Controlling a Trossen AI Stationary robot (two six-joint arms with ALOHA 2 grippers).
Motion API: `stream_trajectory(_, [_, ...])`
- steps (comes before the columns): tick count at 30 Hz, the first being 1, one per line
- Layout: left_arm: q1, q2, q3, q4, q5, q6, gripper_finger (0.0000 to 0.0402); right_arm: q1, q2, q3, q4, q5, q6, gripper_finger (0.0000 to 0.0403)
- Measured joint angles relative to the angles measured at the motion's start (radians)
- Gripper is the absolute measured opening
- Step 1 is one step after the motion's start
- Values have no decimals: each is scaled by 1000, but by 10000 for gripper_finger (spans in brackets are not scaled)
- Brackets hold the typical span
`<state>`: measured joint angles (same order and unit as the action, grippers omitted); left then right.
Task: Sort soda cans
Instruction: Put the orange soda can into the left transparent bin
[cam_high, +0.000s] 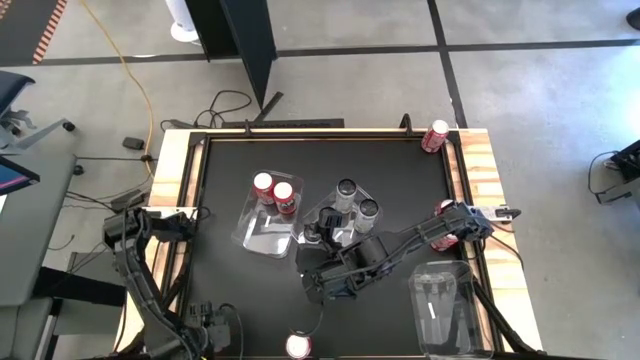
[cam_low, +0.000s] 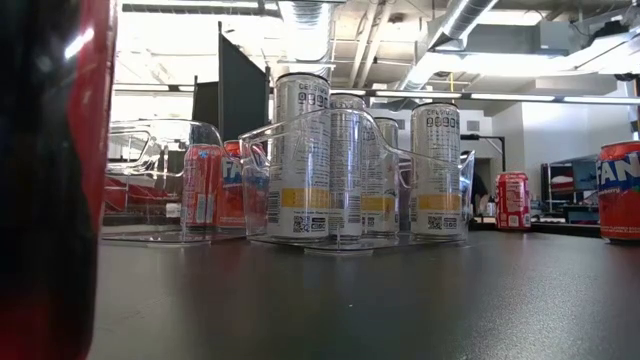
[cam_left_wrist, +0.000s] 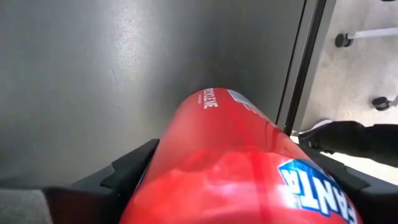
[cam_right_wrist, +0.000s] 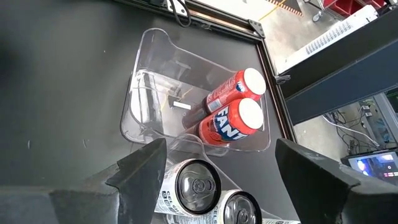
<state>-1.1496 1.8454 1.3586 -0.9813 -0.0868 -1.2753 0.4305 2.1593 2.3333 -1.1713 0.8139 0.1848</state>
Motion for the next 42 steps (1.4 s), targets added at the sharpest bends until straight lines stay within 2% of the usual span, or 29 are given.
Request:
stream_trajectory(27, [30,-5,-3,-14,6,134,295,3,0,0,-8,0,0,317])
stream_trajectory(34, [34,-56,-2,-107,-55,122,294,25,-16,1,-37,40,8,317])
stream_trajectory(42, [60,-113,-6,-140,-65,173,294,45,-42,1,-82,68,53,317])
